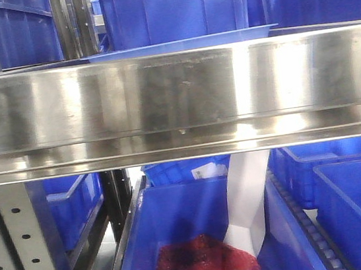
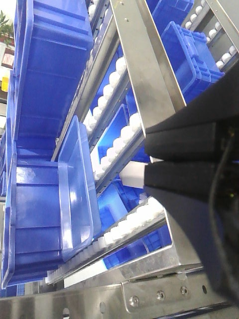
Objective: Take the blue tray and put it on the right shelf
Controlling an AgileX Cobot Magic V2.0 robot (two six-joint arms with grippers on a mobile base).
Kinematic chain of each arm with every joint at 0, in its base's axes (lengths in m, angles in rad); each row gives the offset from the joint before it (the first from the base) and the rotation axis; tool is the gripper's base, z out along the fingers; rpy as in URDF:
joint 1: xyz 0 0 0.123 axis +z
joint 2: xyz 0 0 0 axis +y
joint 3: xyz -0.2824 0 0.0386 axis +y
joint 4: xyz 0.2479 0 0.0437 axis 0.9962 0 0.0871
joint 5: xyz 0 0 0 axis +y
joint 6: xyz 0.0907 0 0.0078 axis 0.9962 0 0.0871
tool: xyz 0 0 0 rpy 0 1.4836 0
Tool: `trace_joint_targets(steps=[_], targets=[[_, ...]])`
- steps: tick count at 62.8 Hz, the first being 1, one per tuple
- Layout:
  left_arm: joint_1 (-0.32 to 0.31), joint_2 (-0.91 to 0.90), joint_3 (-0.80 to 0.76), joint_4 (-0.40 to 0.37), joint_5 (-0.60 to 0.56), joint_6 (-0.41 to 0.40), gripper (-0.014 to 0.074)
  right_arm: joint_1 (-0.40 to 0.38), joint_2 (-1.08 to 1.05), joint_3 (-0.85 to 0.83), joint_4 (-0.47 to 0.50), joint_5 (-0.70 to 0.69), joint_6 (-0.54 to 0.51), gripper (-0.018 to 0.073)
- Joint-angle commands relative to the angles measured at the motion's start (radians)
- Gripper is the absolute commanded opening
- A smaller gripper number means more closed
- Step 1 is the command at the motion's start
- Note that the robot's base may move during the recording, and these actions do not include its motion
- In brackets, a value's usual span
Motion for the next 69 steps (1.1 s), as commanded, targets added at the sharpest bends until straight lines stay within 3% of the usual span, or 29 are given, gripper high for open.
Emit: trace_joint_targets(steps=[1, 5, 9, 13, 16, 28, 38, 50, 53, 69], targets=[[-0.007, 0.007, -0.024, 0.002, -0.092, 0.004, -0.0048, 0.001, 0.01, -0.027, -0.019, -0.099, -0.009, 0.0055], [0.006, 0.007, -0.023, -0.023, -0.087, 0.015, -0.0048, 0.001, 0.01, -0.027, -0.019, -0.099, -0.009, 0.0055], [0.036, -0.002, -0.02, -0.042, -0.071, 0.13, -0.0048, 0.001, 0.01, -0.027, -0.019, -0.099, -0.009, 0.0055], [0.092, -0.021, -0.019, -0.121, -0.042, 0.257, -0.0048, 0.001, 0.01, -0.027, -0.019, -0.099, -0.009, 0.0055], [0.153, -0.039, -0.003, -0.163, -0.037, 0.309, -0.0048, 0.001, 0.01, -0.027, -0.019, -0.099, -0.009, 0.0055], [0.405, -0.136, 0.164, -0.183, -0.171, 0.323, -0.0048, 0.001, 0.01, -0.027, -0.019, -0.099, -0.009, 0.0055], [0.532, -0.216, 0.369, -0.193, -0.36, 0.323, -0.0048, 0.001, 0.01, -0.027, -0.019, -0.099, -0.009, 0.0055], [0.566, -0.245, 0.609, -0.207, -0.66, 0.323, -0.0048, 0.001, 0.01, -0.027, -0.019, -0.099, -0.009, 0.0055], [0.566, -0.245, 0.593, -0.21, -0.568, 0.323, -0.0048, 0.001, 0.01, -0.027, -0.019, -0.097, -0.009, 0.0055], [0.566, -0.245, 0.601, -0.21, -0.561, 0.323, -0.0048, 0.001, 0.01, -0.027, -0.019, -0.095, -0.009, 0.0055]])
